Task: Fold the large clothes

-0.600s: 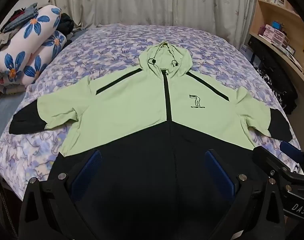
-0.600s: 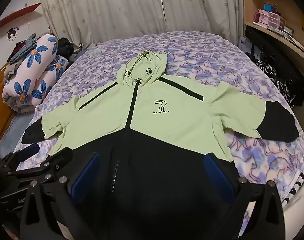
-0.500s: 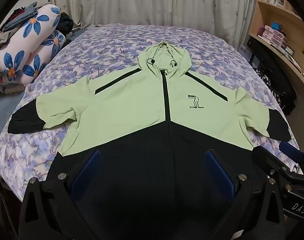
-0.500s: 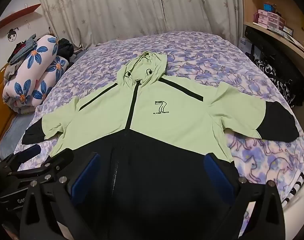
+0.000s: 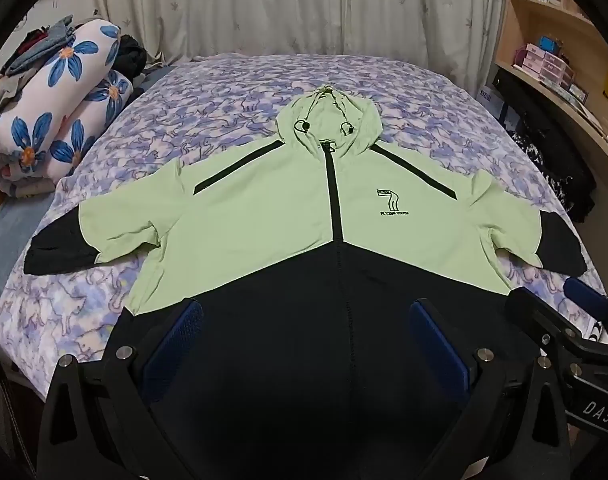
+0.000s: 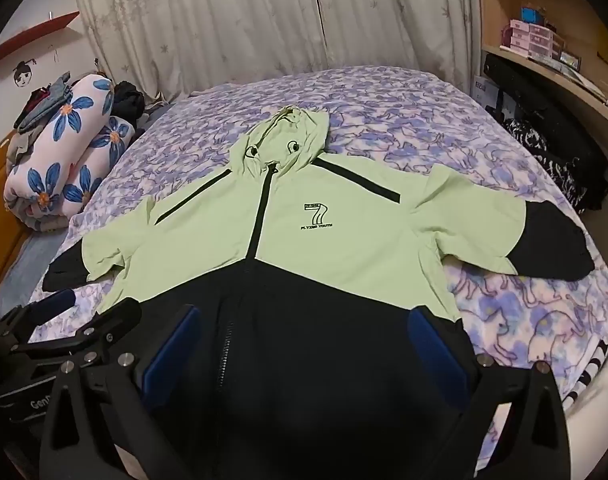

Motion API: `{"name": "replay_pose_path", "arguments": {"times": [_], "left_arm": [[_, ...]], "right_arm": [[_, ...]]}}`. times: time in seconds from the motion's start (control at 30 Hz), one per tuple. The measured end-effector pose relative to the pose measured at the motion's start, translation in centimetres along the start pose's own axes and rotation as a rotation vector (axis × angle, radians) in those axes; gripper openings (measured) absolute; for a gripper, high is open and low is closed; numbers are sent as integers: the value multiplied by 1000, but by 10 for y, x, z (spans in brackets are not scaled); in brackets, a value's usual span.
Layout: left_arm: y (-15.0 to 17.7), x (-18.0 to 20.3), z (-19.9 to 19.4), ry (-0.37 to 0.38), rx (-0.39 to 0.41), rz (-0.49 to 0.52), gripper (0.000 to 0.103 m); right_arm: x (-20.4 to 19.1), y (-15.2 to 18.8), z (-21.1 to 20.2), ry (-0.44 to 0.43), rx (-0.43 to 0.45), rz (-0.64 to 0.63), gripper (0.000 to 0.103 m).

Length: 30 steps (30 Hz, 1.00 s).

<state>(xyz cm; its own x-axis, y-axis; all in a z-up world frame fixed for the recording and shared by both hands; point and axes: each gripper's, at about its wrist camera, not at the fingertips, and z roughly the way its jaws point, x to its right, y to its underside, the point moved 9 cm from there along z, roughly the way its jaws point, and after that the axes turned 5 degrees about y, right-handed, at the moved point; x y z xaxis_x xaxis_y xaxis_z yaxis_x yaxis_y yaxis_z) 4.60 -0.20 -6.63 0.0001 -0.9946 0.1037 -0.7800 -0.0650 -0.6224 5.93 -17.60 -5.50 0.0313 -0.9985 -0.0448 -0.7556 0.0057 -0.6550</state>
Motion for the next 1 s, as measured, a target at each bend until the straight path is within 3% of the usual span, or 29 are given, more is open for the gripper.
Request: {"name": "replay_pose_path", "arguments": {"times": [0.47, 0.8, 1.0], "left_arm": [[-1, 1, -3, 1, -5, -6, 102], [-5, 5, -14, -39, 67, 37, 102], [-5, 5, -12, -16, 43, 31, 102]], "right_arm": [[1, -1, -4, 5, 11, -2, 103], [4, -1, -5, 9, 17, -3, 103], [7, -3, -6, 21, 23, -8, 103]]}}
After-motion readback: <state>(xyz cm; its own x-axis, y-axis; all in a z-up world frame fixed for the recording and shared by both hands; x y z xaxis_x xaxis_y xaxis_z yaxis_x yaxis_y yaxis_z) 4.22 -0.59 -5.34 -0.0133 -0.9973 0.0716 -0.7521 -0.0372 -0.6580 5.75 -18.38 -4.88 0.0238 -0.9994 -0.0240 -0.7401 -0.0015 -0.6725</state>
